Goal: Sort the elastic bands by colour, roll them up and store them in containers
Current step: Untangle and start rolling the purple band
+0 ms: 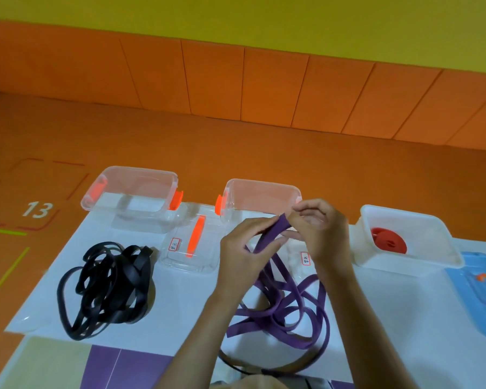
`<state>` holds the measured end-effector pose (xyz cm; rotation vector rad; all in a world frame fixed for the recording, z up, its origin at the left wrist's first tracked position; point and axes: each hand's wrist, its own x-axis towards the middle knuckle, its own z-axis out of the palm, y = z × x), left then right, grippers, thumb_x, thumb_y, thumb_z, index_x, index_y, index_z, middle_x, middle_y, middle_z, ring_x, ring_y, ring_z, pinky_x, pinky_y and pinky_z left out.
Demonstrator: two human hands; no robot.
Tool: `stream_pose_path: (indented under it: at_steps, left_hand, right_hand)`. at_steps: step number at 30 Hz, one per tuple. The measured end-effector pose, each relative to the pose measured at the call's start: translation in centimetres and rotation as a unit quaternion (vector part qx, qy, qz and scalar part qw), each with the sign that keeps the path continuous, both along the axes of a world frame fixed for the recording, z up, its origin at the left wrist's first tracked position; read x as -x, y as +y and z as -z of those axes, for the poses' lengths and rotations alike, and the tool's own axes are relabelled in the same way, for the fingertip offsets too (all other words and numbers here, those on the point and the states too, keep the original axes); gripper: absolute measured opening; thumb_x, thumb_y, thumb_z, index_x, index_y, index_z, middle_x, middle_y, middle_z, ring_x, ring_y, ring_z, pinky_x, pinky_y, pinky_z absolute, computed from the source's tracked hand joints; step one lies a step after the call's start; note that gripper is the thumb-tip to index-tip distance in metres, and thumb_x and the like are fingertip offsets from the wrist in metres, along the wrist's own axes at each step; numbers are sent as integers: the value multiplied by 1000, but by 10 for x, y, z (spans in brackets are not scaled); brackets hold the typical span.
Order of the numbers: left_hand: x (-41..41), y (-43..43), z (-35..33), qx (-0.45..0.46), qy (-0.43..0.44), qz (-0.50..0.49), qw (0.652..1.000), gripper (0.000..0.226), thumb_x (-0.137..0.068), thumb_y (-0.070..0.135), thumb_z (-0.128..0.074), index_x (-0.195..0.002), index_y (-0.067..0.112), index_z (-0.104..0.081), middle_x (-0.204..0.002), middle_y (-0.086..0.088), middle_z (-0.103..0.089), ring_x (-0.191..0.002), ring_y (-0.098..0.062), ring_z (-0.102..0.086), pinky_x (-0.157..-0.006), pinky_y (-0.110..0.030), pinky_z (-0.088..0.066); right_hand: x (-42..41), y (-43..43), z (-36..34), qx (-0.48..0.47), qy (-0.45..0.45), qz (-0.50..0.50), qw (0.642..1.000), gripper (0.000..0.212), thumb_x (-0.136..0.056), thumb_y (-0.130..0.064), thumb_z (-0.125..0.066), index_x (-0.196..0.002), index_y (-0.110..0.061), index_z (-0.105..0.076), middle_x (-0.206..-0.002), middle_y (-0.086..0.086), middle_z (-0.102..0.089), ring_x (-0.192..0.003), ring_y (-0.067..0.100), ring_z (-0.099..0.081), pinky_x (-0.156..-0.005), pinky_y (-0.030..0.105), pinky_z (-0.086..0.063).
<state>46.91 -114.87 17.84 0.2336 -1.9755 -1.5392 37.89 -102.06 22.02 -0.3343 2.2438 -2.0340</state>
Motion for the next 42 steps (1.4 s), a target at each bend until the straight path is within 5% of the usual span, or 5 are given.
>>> stream_pose_path:
  at_steps: [6,21,30,36,42]
  left_hand:
    - [5,-1,-23,-130,66,-19,989,25,-79,26,-92,-101,34,-81,-102,8,-81,-99,-17,-78,-87,-22,-60]
    - [13,-13,-7,-142,7,-28,990,14,-80,16,-92,-90,21,-85,-101,7,-82,-101,-17,-78,-91,-27,-61]
    - [11,2,0,-157,-4,-16,987,19,-80,4,-90,-89,19,-82,-102,6,-82,-101,-18,-78,-91,-22,-59]
    - [8,-8,4,-90,4,6,996,16,-83,6,-88,-94,16,-82,-106,4,-80,-108,-24,-76,-95,-30,-60]
    - [8,-12,6,-77,16,1,997,15,-81,8,-90,-93,15,-82,-104,5,-79,-105,-21,-76,-92,-27,-60]
  right_hand:
    - [-3,-3,-12,163,-131,-41,977,22,-98,-4,-67,-84,-16,-78,-114,27,-64,-87,29,-73,-73,30,-63]
    - [11,14,-13,63,-129,-78,987,19,-93,4,-72,-111,-2,-74,-111,13,-77,-100,25,-78,-87,36,-64]
    - [15,12,-22,-82,5,-90,993,12,-86,-29,-85,-92,-18,-83,-84,-2,-81,-79,16,-79,-67,26,-65]
    - [15,15,-7,106,-227,-105,962,22,-90,0,-77,-107,6,-66,-93,20,-80,-87,31,-80,-76,30,-65]
    - [8,11,13,226,-349,-118,902,9,-91,-4,-72,-87,-12,-70,-97,18,-76,-89,26,-78,-74,28,-62]
